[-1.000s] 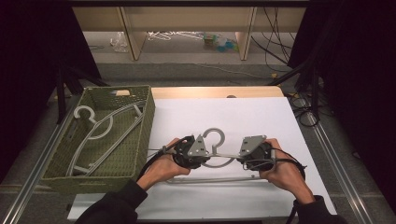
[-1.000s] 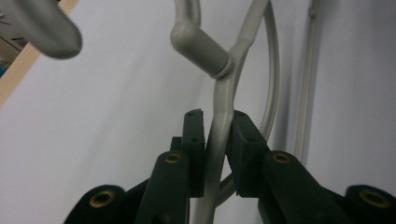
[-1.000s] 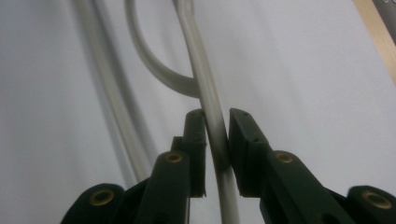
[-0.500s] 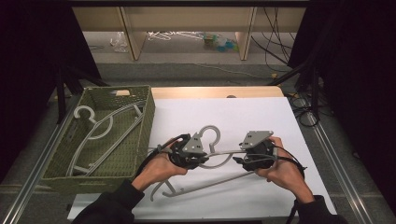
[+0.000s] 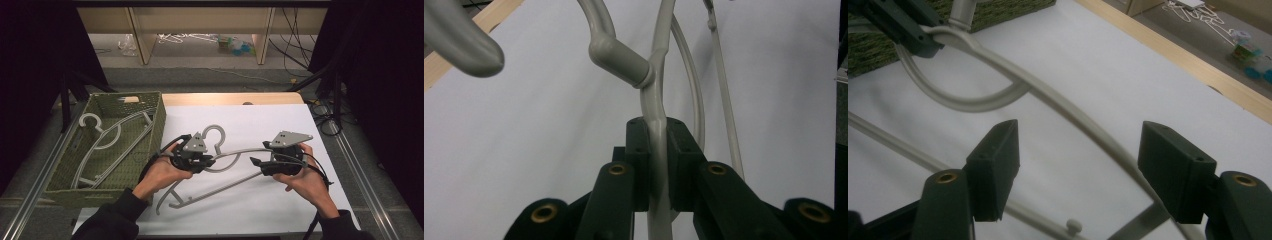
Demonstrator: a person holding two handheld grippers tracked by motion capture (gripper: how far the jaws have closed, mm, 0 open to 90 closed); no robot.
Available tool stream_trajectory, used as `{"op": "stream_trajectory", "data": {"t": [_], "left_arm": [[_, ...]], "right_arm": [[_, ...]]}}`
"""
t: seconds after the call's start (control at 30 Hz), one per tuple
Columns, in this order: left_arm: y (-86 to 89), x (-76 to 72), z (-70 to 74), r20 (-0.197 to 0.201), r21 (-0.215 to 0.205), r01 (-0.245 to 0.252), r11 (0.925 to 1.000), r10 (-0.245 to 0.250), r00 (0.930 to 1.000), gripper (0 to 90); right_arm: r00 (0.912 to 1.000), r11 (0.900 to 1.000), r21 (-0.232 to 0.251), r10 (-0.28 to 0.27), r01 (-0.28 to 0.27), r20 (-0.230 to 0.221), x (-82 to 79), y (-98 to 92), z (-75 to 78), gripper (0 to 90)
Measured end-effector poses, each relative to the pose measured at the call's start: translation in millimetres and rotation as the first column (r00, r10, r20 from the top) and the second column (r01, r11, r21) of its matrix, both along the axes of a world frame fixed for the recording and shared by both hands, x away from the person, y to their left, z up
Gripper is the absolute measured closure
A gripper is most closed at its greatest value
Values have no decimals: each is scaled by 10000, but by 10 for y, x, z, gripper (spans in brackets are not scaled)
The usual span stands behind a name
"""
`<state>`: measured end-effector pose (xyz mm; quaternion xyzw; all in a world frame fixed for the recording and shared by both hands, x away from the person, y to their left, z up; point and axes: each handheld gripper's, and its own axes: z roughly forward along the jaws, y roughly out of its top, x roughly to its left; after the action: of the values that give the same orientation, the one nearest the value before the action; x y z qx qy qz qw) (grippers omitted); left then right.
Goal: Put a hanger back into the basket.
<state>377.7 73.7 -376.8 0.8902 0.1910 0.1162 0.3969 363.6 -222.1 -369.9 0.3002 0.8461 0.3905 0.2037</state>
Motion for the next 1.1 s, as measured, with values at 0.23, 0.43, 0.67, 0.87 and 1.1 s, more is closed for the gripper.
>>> {"op": "stream_trajectory", "data": {"t": [0.23,0.43,0.67,0.87,1.1], "left_arm": [[101,34,90,-95,-516,-382,9979,378,9992,814],[168,43,173,-123,-1039,-691,9922,682,9976,811],[264,43,258,-371,-1622,-968,9820,920,9951,808],[344,44,320,-471,-1951,-1186,9736,1114,9927,807],[445,23,399,-678,-2560,-1080,9606,936,9933,805]], "right_arm": [[10000,9995,309,-14,13,17,-63,-16,-43,310],[10000,9988,491,-10,9,35,-142,-53,-109,318],[9996,9955,923,-209,225,-180,-249,-88,-279,312],[9992,9941,1042,-262,292,-299,-308,-91,-371,299],[9993,9945,1015,-215,245,-304,-353,-90,-409,295]]}}
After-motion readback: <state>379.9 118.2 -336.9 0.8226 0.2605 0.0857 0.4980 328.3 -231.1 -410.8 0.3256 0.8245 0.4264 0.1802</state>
